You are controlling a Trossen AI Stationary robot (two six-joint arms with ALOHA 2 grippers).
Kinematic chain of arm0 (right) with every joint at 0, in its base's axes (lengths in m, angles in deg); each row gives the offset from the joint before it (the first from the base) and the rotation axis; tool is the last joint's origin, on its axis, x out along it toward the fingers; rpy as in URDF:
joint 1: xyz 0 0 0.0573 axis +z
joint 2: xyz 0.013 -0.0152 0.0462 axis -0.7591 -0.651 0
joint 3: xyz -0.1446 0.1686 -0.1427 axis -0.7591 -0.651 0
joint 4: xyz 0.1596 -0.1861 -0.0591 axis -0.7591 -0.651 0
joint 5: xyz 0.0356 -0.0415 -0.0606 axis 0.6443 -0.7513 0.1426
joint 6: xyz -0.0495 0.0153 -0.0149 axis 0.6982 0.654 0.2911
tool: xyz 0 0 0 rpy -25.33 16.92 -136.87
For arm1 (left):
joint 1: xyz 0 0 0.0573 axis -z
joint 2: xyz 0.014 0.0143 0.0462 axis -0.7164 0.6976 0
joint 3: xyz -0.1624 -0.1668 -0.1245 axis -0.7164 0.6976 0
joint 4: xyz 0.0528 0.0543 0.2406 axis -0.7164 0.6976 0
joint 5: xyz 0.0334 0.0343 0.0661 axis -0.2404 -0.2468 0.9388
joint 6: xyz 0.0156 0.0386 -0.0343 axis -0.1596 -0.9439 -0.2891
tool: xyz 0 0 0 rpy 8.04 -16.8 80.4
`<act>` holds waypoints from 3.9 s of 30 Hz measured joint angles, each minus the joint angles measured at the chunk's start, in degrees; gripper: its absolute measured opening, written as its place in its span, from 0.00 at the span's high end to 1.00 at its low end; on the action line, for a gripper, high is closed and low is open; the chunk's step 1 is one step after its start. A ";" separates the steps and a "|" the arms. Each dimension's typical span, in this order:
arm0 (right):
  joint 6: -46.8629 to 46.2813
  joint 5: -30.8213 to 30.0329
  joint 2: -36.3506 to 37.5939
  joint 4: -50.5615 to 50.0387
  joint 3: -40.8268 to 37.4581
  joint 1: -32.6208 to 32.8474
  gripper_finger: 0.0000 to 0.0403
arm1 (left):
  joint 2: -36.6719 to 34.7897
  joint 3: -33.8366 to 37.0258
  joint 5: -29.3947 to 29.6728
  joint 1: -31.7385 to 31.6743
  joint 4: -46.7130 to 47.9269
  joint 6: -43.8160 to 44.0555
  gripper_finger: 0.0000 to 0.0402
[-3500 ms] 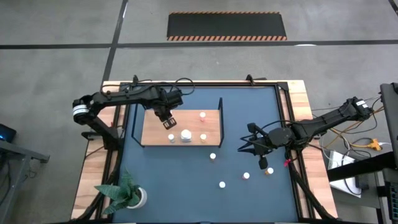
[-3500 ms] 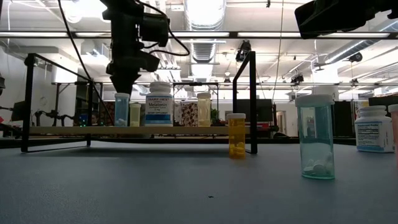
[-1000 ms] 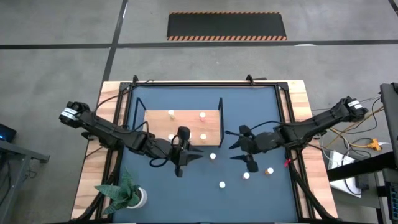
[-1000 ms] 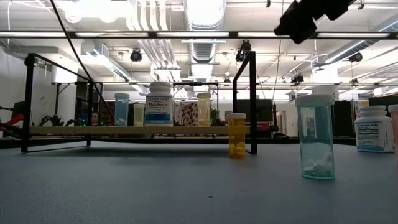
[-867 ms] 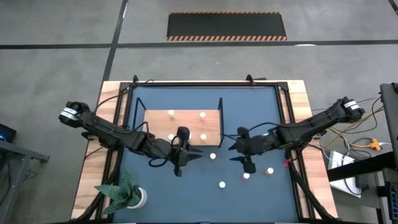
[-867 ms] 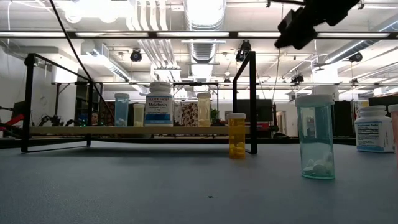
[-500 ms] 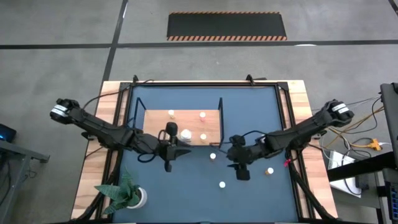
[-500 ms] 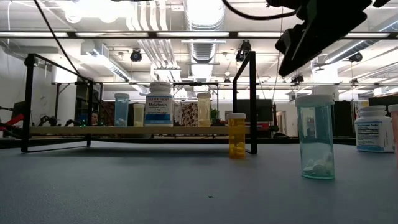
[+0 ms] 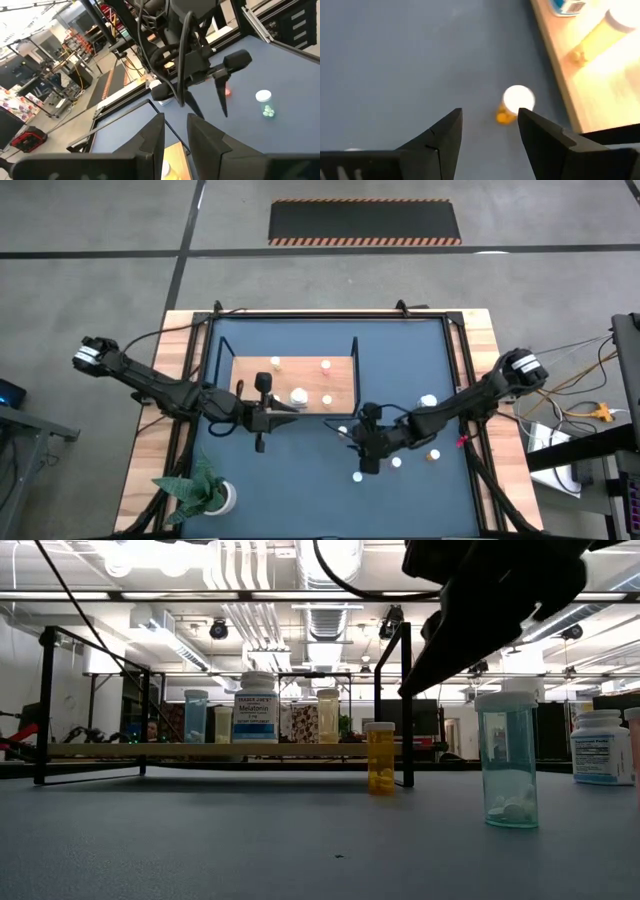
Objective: Pick and place medicine bottles onto shelf by color
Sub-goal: Put the top orange pill bottle on the shelf
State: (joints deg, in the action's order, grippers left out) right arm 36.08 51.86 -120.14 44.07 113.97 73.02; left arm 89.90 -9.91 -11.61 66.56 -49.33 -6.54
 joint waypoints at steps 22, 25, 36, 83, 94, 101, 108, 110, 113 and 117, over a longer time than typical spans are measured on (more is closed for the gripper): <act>0.01 -9.12 -6.86 4.01 -0.04 -0.02 0.56 | 0.02 0.04 -0.08 -0.04 0.09 -2.05 0.84; 0.06 -9.16 -7.74 5.91 0.02 -0.02 0.56 | 0.02 0.04 -0.08 -0.04 0.10 -2.05 0.84; 0.43 -11.01 -9.12 8.39 0.04 -0.04 0.56 | 0.02 0.04 -0.10 -0.04 0.11 -2.03 0.84; 10.96 -3.47 -1.58 -25.66 32.91 -7.58 0.73 | -6.77 3.80 -0.15 0.28 -1.26 -1.46 0.84; 16.40 -2.37 -3.57 -22.83 34.61 -20.48 0.73 | -7.90 4.30 -0.10 0.28 -1.95 -1.50 0.84; 19.11 5.29 -6.73 -15.77 34.47 -24.91 0.73 | -8.97 4.26 2.10 0.28 -3.59 -3.22 0.84; 21.49 6.47 -12.59 -5.72 34.49 -27.48 0.73 | -10.16 4.34 7.35 0.28 -6.75 -3.12 0.84; 21.53 6.51 -14.30 -2.47 34.51 -27.92 0.73 | -10.05 4.39 7.50 0.28 -6.85 -3.12 0.84; 21.55 6.73 -16.81 -0.45 35.36 -28.47 0.73 | -10.05 4.39 7.50 0.28 -6.78 -3.12 0.84; 21.33 8.69 -20.19 -0.24 37.88 -28.72 0.73 | -10.05 4.39 7.57 0.28 -6.78 -3.09 0.84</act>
State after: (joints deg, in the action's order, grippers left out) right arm 57.41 60.56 -140.33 43.83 151.85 44.30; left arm 79.85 -5.52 -4.04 66.84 -56.11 -9.63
